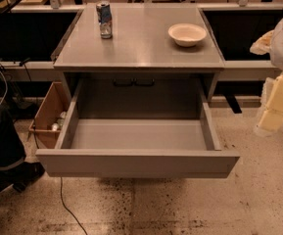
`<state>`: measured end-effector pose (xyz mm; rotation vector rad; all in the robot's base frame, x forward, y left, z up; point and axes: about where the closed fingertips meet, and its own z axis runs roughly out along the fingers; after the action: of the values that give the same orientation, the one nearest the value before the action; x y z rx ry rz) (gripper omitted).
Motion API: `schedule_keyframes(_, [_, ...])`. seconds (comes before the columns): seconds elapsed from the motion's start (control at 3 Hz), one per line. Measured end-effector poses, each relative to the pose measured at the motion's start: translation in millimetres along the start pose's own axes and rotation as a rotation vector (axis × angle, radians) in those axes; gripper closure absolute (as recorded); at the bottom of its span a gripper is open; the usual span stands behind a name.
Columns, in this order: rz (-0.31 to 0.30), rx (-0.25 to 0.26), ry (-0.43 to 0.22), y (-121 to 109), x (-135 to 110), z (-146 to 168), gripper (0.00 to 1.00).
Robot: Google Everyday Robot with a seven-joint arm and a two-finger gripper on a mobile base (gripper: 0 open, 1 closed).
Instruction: Place redbull can into top drawer
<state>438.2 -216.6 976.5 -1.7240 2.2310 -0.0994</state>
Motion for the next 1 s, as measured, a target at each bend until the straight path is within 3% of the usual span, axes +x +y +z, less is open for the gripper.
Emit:
schedule_keyframes(0.33, [0.000, 0.000, 0.000, 0, 0, 0, 0.00])
schedule_keyframes(1.0, [-0.028, 0.082, -0.114, -88, -68, 35, 0.00])
